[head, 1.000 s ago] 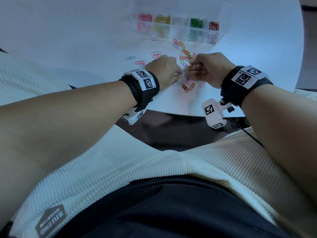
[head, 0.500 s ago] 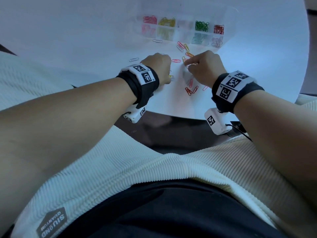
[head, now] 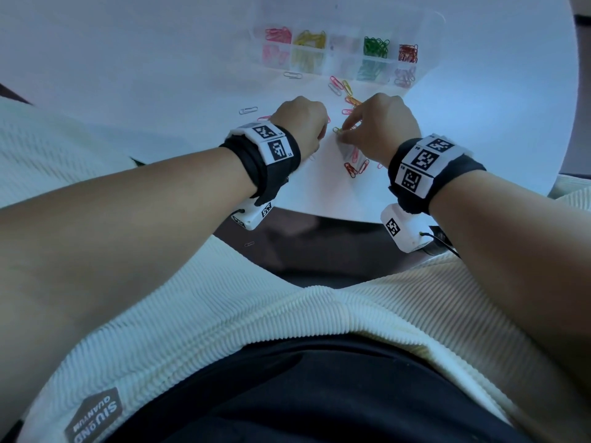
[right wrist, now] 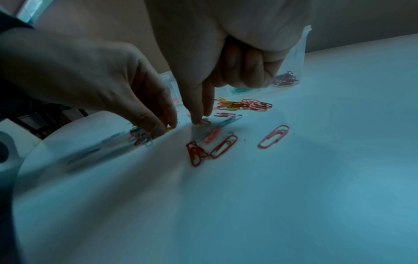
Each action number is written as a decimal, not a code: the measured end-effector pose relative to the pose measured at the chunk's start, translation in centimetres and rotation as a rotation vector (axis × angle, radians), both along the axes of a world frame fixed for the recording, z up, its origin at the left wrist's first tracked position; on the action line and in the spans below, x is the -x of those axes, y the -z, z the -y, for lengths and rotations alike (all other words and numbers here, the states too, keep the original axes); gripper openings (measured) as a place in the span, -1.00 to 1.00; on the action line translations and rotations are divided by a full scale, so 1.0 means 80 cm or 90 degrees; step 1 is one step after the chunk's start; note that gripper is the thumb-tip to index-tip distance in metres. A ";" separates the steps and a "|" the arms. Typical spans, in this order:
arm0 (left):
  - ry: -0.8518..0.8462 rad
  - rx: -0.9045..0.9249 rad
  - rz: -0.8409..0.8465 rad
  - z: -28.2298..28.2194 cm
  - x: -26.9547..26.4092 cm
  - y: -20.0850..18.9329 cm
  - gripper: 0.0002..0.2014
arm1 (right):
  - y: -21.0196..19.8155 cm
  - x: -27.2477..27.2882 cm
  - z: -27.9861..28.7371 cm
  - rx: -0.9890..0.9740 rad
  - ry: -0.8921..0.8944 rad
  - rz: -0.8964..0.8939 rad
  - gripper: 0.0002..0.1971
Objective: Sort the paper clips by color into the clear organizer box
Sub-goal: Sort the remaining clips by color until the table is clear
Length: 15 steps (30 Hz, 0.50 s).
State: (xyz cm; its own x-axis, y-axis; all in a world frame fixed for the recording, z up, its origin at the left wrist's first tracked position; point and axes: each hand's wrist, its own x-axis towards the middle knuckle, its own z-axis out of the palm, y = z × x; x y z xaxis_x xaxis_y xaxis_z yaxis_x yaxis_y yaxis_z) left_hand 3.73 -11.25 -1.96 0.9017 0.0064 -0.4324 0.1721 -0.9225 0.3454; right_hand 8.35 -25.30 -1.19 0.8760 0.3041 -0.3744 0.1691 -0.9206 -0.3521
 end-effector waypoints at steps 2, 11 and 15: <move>0.005 -0.010 0.001 0.000 0.001 0.001 -0.79 | 0.003 0.002 -0.002 0.025 0.005 -0.007 -0.82; 0.043 -0.017 -0.009 -0.001 0.010 -0.001 -0.78 | 0.011 0.014 -0.002 0.142 -0.025 -0.036 -0.66; 0.034 0.007 0.015 -0.003 0.009 -0.008 -0.79 | 0.014 0.013 -0.001 0.151 -0.025 -0.044 -0.66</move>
State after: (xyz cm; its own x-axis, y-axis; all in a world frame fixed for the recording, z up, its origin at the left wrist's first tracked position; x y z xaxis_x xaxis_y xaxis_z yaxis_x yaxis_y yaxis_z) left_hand 2.98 -11.03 -1.29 0.9108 -0.0461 -0.4102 0.1146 -0.9264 0.3586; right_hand 7.33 -25.25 -2.33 0.8351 0.2332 -0.4983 0.1887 -0.9722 -0.1388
